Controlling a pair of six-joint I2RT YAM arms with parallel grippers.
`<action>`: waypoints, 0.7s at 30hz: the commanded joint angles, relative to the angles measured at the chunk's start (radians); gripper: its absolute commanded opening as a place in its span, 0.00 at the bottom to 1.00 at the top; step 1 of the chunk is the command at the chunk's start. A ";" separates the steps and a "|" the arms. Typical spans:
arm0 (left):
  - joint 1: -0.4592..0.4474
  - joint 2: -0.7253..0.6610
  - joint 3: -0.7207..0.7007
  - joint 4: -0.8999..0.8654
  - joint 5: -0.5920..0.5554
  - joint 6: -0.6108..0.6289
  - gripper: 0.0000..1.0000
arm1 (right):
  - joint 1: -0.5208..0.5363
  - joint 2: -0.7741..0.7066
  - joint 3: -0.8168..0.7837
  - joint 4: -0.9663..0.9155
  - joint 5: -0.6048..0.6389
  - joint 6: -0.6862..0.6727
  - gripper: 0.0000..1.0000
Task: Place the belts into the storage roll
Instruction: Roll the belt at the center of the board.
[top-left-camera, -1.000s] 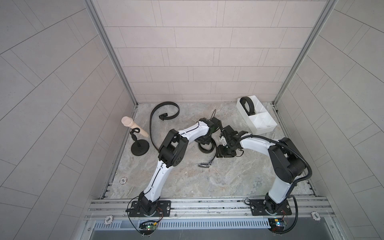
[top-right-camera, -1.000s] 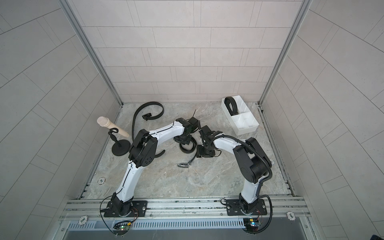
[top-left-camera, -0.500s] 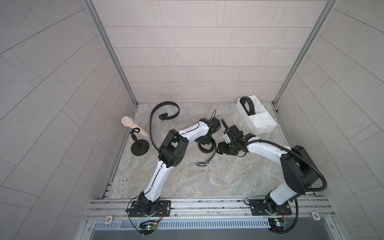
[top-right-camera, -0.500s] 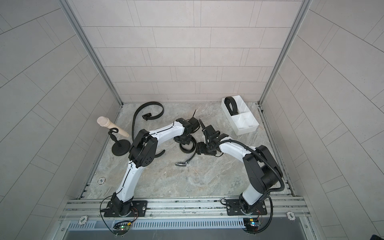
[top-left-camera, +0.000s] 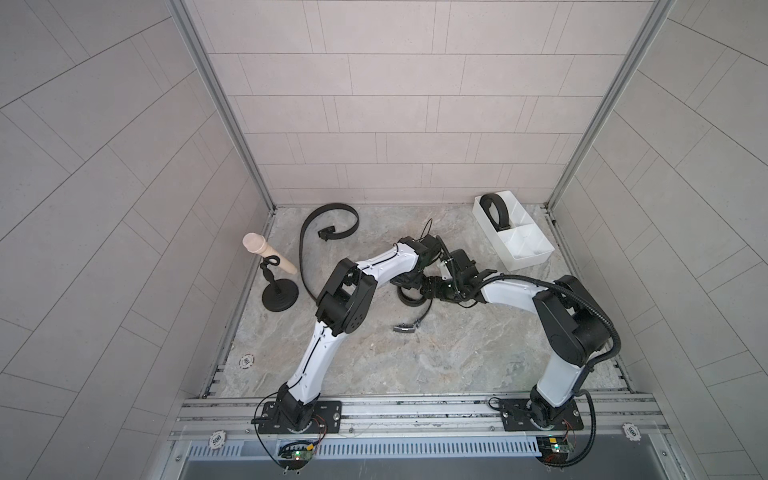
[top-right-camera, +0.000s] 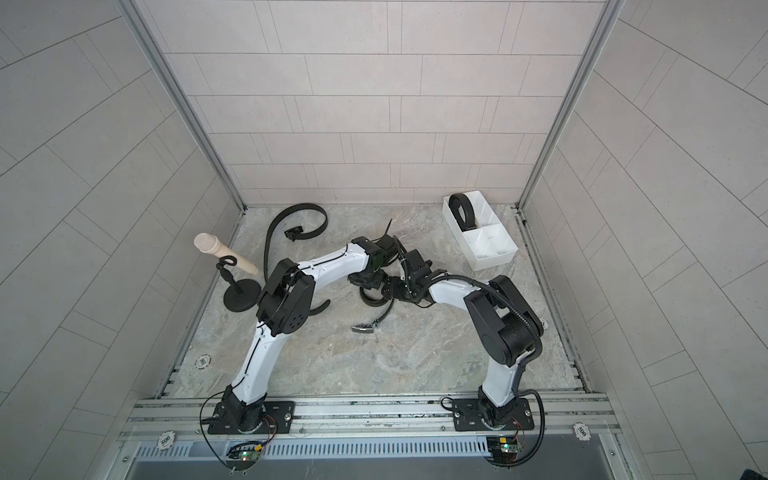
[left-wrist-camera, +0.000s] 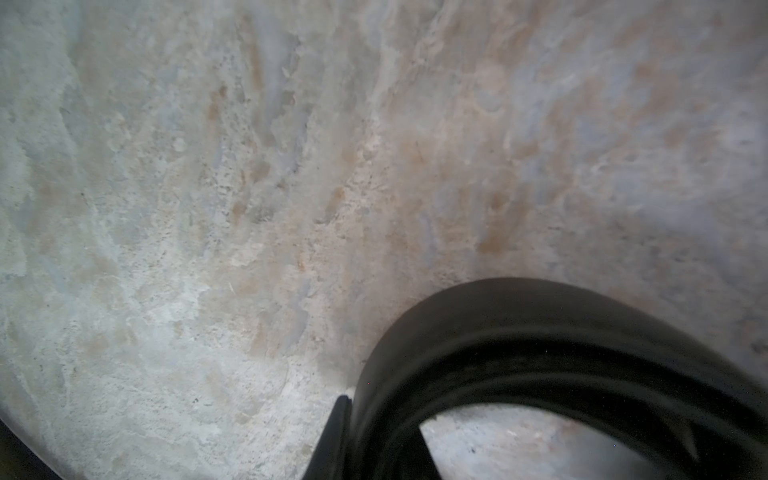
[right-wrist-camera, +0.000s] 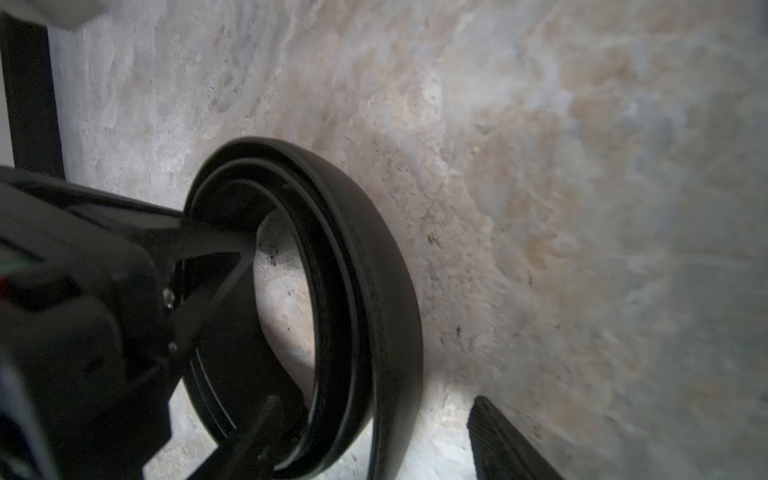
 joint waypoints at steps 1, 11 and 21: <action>-0.033 0.048 -0.039 0.067 0.121 -0.032 0.00 | 0.008 0.022 0.046 0.026 0.025 0.002 0.74; -0.033 0.054 -0.028 0.068 0.129 -0.034 0.00 | 0.077 0.082 0.070 0.024 0.059 0.028 0.53; -0.028 0.033 -0.086 0.111 0.180 -0.053 0.00 | 0.164 0.076 -0.025 0.105 0.198 0.203 0.39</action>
